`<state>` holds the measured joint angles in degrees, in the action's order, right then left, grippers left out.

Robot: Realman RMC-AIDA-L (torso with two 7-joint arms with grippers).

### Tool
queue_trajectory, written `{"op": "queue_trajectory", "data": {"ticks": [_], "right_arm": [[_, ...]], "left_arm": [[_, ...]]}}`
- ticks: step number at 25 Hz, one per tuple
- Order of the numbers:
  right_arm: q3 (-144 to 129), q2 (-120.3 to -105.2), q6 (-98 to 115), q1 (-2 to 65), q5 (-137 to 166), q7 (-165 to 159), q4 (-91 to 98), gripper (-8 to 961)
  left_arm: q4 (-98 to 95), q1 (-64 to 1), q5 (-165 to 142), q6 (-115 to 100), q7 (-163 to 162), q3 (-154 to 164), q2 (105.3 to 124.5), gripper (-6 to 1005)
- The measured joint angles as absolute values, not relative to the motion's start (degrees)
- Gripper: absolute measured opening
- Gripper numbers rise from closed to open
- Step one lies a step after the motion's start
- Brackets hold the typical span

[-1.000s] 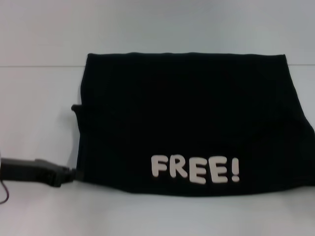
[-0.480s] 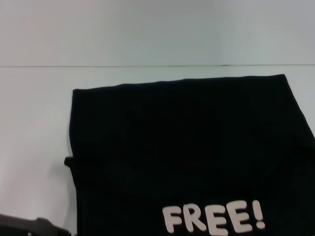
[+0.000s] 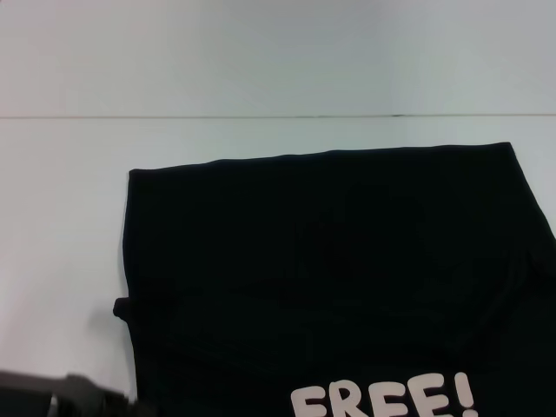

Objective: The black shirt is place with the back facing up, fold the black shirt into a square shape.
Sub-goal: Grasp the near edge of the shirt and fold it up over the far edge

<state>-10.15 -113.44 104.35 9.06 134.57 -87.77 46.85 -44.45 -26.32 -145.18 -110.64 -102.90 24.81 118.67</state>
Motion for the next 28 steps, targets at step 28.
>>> {"op": "queue_trajectory", "data": {"ticks": [28], "right_arm": [[-25.53,-108.37,59.44,42.47,139.01,-102.9,29.08,49]], "left_arm": [[-29.44,-50.39,-144.88,-62.92,-115.38,25.02,113.9,1]]}}
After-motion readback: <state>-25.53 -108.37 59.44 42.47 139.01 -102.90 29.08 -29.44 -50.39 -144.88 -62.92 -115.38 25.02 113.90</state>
